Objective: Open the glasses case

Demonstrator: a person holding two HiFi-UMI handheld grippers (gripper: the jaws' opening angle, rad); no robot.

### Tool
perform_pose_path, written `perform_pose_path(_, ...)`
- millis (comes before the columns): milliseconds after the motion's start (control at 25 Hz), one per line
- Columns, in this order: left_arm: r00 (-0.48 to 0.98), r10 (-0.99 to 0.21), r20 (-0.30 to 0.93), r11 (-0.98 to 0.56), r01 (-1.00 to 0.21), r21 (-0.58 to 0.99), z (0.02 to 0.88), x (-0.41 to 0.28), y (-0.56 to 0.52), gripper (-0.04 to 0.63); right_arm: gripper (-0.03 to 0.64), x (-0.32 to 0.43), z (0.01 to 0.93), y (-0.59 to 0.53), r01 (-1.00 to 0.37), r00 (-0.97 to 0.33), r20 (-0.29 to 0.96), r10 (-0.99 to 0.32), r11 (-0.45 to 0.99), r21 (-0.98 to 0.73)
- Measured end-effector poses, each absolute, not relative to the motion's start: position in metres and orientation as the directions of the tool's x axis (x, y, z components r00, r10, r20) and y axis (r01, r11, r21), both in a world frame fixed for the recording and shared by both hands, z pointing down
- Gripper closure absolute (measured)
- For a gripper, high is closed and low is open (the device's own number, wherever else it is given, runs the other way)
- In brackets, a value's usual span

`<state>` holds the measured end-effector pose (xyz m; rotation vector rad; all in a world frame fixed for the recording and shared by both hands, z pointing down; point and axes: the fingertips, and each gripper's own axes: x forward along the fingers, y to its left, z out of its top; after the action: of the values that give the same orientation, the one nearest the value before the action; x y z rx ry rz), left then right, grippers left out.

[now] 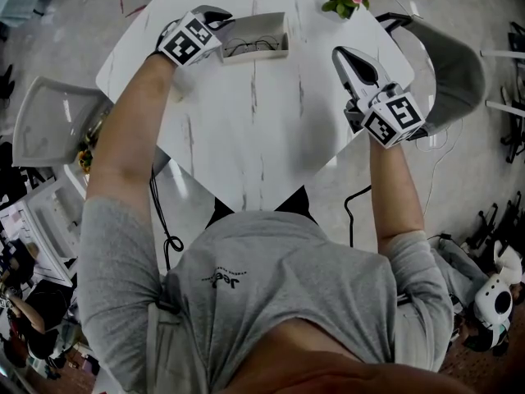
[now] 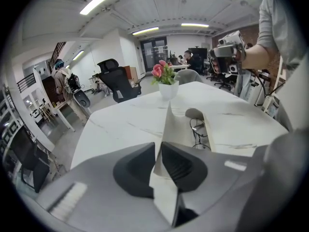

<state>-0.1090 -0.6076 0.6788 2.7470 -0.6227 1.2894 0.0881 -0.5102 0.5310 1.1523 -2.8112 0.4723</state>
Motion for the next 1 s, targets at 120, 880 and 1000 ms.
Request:
perform_pose_path(120,0.569,-0.35,0.745,-0.914,-0.38,-0.139,0.677,-0.109,-0.607,0.497,0.612,0.09,0.529,-0.509,-0.696,-0.715,0.17,-0.678,0.671,-0.253)
perform_pose_path(880,0.693,-0.563,0.451,-0.778,-0.628,-0.005,0.503,-0.103,-0.542,0.439,0.612,0.109,0.437,-0.474,-0.67,-0.741,0.136,-0.657,0.713,-0.205)
perform_pose_path(1000,0.696,-0.617,0.367,-0.745,-0.667,0.012,0.453,-0.098,-0.505,0.439,0.612,0.118,0.413,-0.462,-0.655,-0.754,0.12,-0.646,0.727,-0.205)
